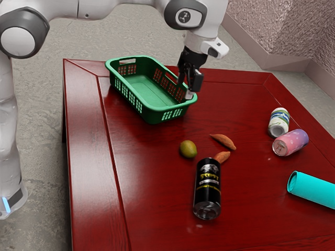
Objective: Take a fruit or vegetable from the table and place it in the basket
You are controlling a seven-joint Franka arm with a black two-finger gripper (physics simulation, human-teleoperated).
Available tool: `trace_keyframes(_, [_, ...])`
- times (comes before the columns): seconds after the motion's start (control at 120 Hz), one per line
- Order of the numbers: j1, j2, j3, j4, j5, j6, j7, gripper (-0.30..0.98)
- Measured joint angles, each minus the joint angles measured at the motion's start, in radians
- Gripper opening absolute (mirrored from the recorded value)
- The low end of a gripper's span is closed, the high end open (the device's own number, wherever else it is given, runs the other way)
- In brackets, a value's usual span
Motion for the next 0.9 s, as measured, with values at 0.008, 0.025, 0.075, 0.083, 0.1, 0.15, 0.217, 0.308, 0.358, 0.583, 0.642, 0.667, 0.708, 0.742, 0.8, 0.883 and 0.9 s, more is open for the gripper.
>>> trace_keyframes(0.008, [-0.024, 0.039, 0.025, 0.059, -0.002, -0.004, 0.003, 0.68])
trace_keyframes(0.025, [-0.057, 0.105, 0.063, 0.155, -0.007, -0.011, 0.01, 0.68])
trace_keyframes(0.075, [-0.06, 0.217, 0.127, 0.316, -0.018, -0.028, 0.033, 0.68])
trace_keyframes(0.083, [-0.054, 0.229, 0.133, 0.331, -0.019, -0.03, 0.037, 0.68])
trace_keyframes(0.1, [-0.044, 0.249, 0.142, 0.359, -0.022, -0.034, 0.047, 0.68])
trace_keyframes(0.15, [-0.032, 0.293, 0.151, 0.42, -0.028, -0.045, 0.08, 0.68])
trace_keyframes(0.217, [-0.033, 0.317, 0.145, 0.454, -0.032, -0.047, 0.135, 0.69])
trace_keyframes(0.308, [-0.042, 0.299, 0.074, 0.486, -0.003, -0.05, 0.217, 0.69])
trace_keyframes(0.358, [-0.058, 0.271, 0.015, 0.501, 0.035, -0.058, 0.258, 0.69])
trace_keyframes(0.583, [-0.059, 0.317, -0.084, 0.455, 0.097, -0.049, 0.412, 0.68])
trace_keyframes(0.642, [-0.054, 0.325, -0.082, 0.427, 0.1, -0.046, 0.444, 0.69])
trace_keyframes(0.667, [-0.053, 0.327, -0.082, 0.412, 0.102, -0.045, 0.457, 0.69])
trace_keyframes(0.708, [-0.052, 0.328, -0.082, 0.385, 0.104, -0.038, 0.484, 0.69])
trace_keyframes(0.742, [-0.052, 0.329, -0.081, 0.367, 0.105, -0.029, 0.51, 0.69])
trace_keyframes(0.8, [-0.046, 0.328, -0.081, 0.34, 0.102, -0.013, 0.562, 0.68])
trace_keyframes(0.883, [-0.037, 0.325, -0.081, 0.333, 0.098, 0.001, 0.631, 0.69])
trace_keyframes(0.9, [-0.037, 0.325, -0.082, 0.334, 0.103, 0.001, 0.644, 0.69])
